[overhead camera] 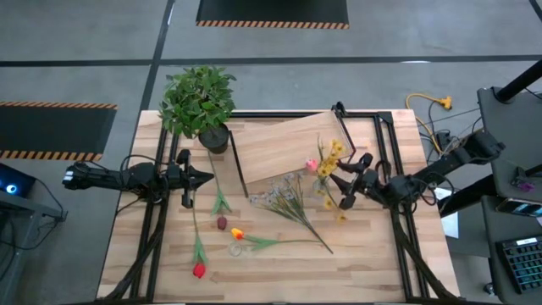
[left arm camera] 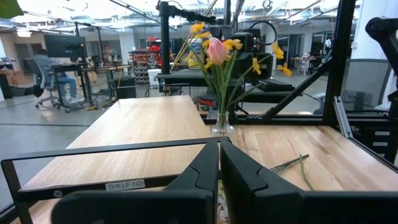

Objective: Pick and place flowers into a vace then onto a shelf
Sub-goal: Put the white flowers into the bottom transparent vase

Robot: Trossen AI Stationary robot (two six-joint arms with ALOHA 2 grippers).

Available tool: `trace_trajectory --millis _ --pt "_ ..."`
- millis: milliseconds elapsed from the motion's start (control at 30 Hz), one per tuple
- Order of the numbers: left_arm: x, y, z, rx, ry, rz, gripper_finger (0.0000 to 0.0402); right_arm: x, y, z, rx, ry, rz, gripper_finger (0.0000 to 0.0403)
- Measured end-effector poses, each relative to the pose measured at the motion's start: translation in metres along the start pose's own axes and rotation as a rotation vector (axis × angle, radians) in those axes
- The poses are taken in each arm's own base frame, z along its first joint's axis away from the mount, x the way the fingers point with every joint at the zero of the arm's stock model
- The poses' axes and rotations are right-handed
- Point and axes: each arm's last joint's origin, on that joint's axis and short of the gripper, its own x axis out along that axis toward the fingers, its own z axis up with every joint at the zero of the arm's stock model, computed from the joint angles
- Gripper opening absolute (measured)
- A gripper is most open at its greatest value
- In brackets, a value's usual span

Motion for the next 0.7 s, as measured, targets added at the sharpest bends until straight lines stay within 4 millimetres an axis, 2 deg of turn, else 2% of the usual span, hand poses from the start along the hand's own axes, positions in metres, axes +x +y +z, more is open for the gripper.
trace_trajectory --millis 133,267,400,533,700 --pt "0.0 0.0 0.0 0.0 0.0 0.001 0.0 -0.007 0.001 0.005 -0.079 -0.005 -0.037 0.0233" --pt "0.0 0.0 0.0 0.0 0.0 0.0 0.0 -0.016 0.003 0.02 -0.094 -0.016 -0.079 0.025" --pt "0.0 0.0 0.0 0.0 0.0 0.0 0.0 -0.026 0.008 0.038 -0.077 -0.023 -0.075 0.0253" --pt "0.0 0.0 0.0 0.0 0.0 0.0 0.0 -0.038 0.015 0.054 -0.011 0.032 -0.141 0.0246" --pt "0.0 0.0 0.0 0.0 0.0 0.001 0.0 -0.057 0.033 0.063 -0.015 0.092 -0.1 0.0231"
